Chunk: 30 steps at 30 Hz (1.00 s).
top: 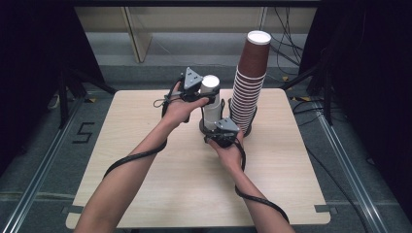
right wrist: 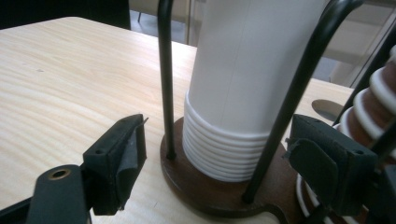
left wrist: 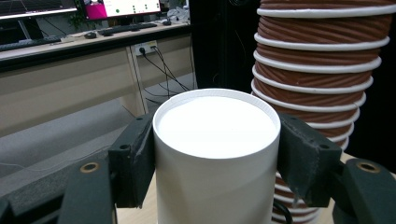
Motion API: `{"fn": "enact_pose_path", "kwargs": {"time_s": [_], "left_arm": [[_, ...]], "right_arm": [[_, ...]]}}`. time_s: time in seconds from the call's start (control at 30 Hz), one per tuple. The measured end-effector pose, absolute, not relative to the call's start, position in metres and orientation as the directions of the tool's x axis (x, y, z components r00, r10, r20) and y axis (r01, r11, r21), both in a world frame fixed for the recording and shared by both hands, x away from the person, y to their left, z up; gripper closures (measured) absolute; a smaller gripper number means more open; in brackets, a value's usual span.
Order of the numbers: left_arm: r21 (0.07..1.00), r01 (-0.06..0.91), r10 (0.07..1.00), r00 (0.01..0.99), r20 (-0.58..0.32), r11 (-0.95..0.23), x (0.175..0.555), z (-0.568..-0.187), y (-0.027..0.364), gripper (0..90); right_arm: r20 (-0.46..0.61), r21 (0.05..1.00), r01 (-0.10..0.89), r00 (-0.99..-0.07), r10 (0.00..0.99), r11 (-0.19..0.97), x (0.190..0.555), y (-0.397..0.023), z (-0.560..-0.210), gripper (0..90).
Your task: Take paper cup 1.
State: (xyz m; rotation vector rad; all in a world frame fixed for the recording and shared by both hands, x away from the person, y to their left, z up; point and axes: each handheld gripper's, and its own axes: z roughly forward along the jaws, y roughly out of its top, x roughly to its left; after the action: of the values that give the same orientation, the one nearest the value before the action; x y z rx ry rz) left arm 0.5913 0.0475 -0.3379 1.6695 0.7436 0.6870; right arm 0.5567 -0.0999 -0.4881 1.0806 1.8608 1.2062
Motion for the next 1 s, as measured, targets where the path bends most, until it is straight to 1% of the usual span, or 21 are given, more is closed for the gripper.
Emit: {"fn": "enact_pose_path", "kwargs": {"time_s": [0.03, 0.17, 0.2, 0.23, 0.27, 0.33, 0.4, 0.43, 0.47, 0.53, 0.57, 0.6, 0.63, 0.73, 0.83, 0.87, 0.9, 0.97, 1.0], "left_arm": [[0.976, 0.123, 0.772, 0.632, 0.064, -0.182, 0.589, -0.337, 0.049, 33.0], [0.969, 0.123, 0.765, 0.639, 0.087, -0.213, 0.58, -0.336, 0.054, 33.0], [0.968, 0.126, 0.763, 0.64, 0.087, -0.215, 0.577, -0.336, 0.057, 33.0], [0.968, 0.127, 0.762, 0.642, 0.086, -0.216, 0.575, -0.336, 0.058, 33.0], [0.967, 0.123, 0.763, 0.639, 0.095, -0.224, 0.572, -0.336, 0.06, 33.0], [0.964, 0.126, 0.761, 0.641, 0.1, -0.233, 0.568, -0.338, 0.063, 33.0], [0.958, 0.134, 0.753, 0.649, 0.108, -0.253, 0.562, -0.339, 0.066, 33.0], [0.956, 0.137, 0.75, 0.653, 0.111, -0.261, 0.56, -0.34, 0.066, 33.0], [0.953, 0.139, 0.746, 0.656, 0.114, -0.268, 0.558, -0.341, 0.067, 33.0], [0.943, 0.145, 0.732, 0.669, 0.128, -0.298, 0.551, -0.344, 0.069, 32.9], [0.94, 0.146, 0.727, 0.673, 0.134, -0.308, 0.548, -0.345, 0.069, 33.0], [0.935, 0.15, 0.72, 0.68, 0.138, -0.321, 0.545, -0.347, 0.069, 33.0], [0.931, 0.154, 0.713, 0.687, 0.14, -0.332, 0.541, -0.349, 0.069, 33.0], [0.914, 0.163, 0.688, 0.709, 0.154, -0.372, 0.531, -0.356, 0.068, 33.0], [0.893, 0.178, 0.662, 0.732, 0.161, -0.414, 0.521, -0.366, 0.065, 33.0], [0.889, 0.183, 0.649, 0.746, 0.152, -0.419, 0.519, -0.369, 0.064, 33.0], [0.883, 0.184, 0.637, 0.756, 0.155, -0.433, 0.516, -0.372, 0.062, 32.9], [0.87, 0.184, 0.615, 0.772, 0.16, -0.458, 0.509, -0.378, 0.059, 33.0], [0.874, 0.187, 0.613, 0.776, 0.148, -0.449, 0.506, -0.381, 0.056, 32.9]], "right_arm": [[-0.095, 0.934, 0.271, -0.44, 0.893, 0.233, 0.555, -0.101, -0.487, 20.0], [-0.071, 0.935, 0.281, -0.451, 0.89, 0.216, 0.545, -0.108, -0.478, 19.5], [-0.085, 0.937, 0.265, -0.462, 0.883, 0.229, 0.544, -0.112, -0.476, 19.5], [-0.075, 0.936, 0.274, -0.463, 0.883, 0.223, 0.541, -0.114, -0.474, 19.4], [-0.088, 0.934, 0.267, -0.472, 0.877, 0.237, 0.539, -0.117, -0.472, 19.4], [-0.072, 0.939, 0.26, -0.486, 0.871, 0.223, 0.536, -0.122, -0.468, 19.5], [-0.102, 0.935, 0.245, -0.505, 0.857, 0.255, 0.531, -0.129, -0.462, 19.4], [-0.081, 0.934, 0.263, -0.508, 0.857, 0.244, 0.528, -0.129, -0.46, 19.5], [-0.084, 0.932, 0.261, -0.518, 0.851, 0.251, 0.526, -0.132, -0.459, 19.5], [-0.089, 0.934, 0.249, -0.537, 0.839, 0.258, 0.521, -0.138, -0.454, 19.4], [-0.071, 0.934, 0.258, -0.545, 0.836, 0.247, 0.517, -0.14, -0.453, 19.4], [-0.093, 0.934, 0.238, -0.56, 0.823, 0.267, 0.516, -0.143, -0.451, 19.4], [-0.081, 0.933, 0.247, -0.565, 0.821, 0.262, 0.512, -0.146, -0.448, 19.5], [-0.08, 0.935, 0.235, -0.59, 0.803, 0.266, 0.502, -0.155, -0.443, 19.4], [-0.081, 0.934, 0.224, -0.622, 0.779, 0.277, 0.49, -0.161, -0.44, 17.1], [-0.062, 0.932, 0.24, -0.629, 0.775, 0.27, 0.485, -0.162, -0.439, 16.2], [-0.067, 0.935, 0.227, -0.644, 0.762, 0.274, 0.483, -0.163, -0.44, 15.5], [-0.023, 0.937, 0.247, -0.663, 0.748, 0.248, 0.473, -0.165, -0.443, 14.9], [-0.013, 0.935, 0.255, -0.668, 0.744, 0.245, 0.469, -0.166, -0.444, 14.4]]}}
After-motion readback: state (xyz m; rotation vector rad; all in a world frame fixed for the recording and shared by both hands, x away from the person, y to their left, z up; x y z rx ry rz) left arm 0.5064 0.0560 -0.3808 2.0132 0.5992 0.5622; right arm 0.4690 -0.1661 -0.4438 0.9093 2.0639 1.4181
